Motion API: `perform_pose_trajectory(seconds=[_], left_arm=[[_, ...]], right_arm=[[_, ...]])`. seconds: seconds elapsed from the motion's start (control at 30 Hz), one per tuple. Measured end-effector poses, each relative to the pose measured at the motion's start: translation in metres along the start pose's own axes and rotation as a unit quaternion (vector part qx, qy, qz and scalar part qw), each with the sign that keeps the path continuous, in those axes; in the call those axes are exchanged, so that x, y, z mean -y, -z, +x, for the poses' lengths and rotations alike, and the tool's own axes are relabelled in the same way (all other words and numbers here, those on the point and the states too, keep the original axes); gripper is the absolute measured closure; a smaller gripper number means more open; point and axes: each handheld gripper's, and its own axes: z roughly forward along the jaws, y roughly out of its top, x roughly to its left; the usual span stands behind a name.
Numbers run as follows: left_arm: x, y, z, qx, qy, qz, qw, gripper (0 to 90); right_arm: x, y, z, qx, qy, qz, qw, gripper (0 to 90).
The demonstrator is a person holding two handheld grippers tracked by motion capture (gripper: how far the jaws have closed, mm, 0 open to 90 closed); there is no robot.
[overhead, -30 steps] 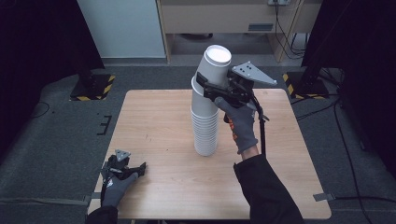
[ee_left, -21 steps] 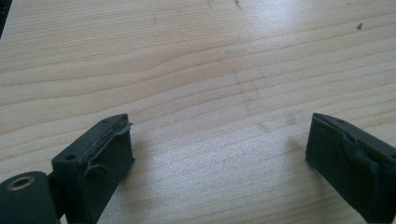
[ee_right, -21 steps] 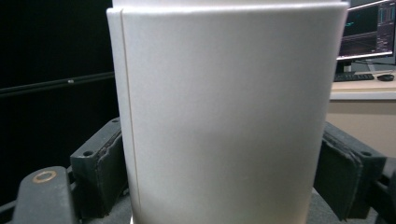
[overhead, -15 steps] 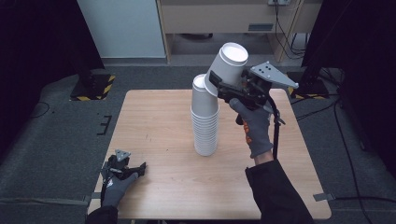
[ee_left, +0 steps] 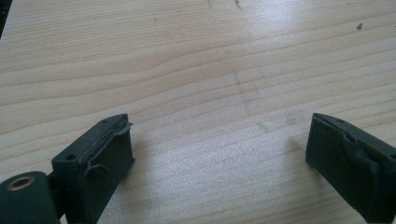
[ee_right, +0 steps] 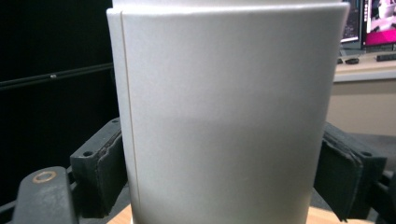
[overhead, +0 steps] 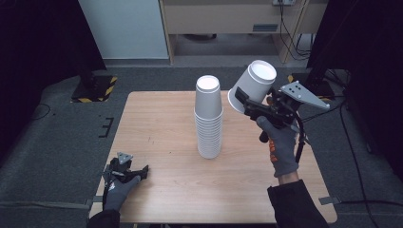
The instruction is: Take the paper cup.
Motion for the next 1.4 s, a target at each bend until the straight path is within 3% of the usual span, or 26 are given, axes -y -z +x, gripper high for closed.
perform_pose_trajectory(seconds=[0.77, 1.4], left_arm=[[0.000, 0.000, 0.000, 0.001, 0.000, 0.000, 1.0000, 5.9], [0.000, 0.000, -0.001, 0.004, -0.005, 0.006, 1.0000, 2.5]], right_arm=[[0.063, 0.044, -0.028, 0.012, -0.042, 0.039, 0.9983, 15.6], [0.117, 0.069, -0.053, 0.027, -0.092, 0.066, 0.9932, 15.6]])
